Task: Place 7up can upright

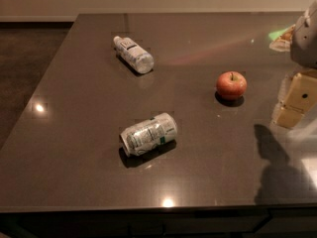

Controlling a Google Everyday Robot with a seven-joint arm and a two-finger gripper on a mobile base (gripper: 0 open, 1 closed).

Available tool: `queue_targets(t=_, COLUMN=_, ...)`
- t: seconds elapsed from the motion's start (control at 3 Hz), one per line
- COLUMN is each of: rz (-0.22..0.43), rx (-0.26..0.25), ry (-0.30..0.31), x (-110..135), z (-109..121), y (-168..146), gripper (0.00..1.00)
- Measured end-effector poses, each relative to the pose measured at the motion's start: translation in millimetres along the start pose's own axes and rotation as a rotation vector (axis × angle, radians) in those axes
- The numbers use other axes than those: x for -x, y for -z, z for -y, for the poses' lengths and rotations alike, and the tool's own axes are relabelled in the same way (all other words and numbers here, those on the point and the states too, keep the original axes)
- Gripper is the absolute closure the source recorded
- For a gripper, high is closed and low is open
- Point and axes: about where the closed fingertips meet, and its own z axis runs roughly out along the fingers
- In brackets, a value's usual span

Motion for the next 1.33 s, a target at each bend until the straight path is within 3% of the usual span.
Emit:
queue_targets(t=0.33, rz=-0.008, rx=-0.014, ry=0.005, x=4.1, z=2.2, y=-0.7, gripper=0.0)
queue_targets(t=0.67, rz=0.003, rx=-0.02, ry=0.076, x=38.6, z=16.7, y=-13.1, gripper=0.0)
queue_targets(t=1.0, rz=0.004, rx=-0.006, ry=0.176, x=78.6, z=28.0, y=-32.6, gripper=0.0)
queue_targets(t=1.33, rz=-0.004, rx=0.055, ry=0.337, x=118.6, z=18.3, y=-64.4, gripper=0.0)
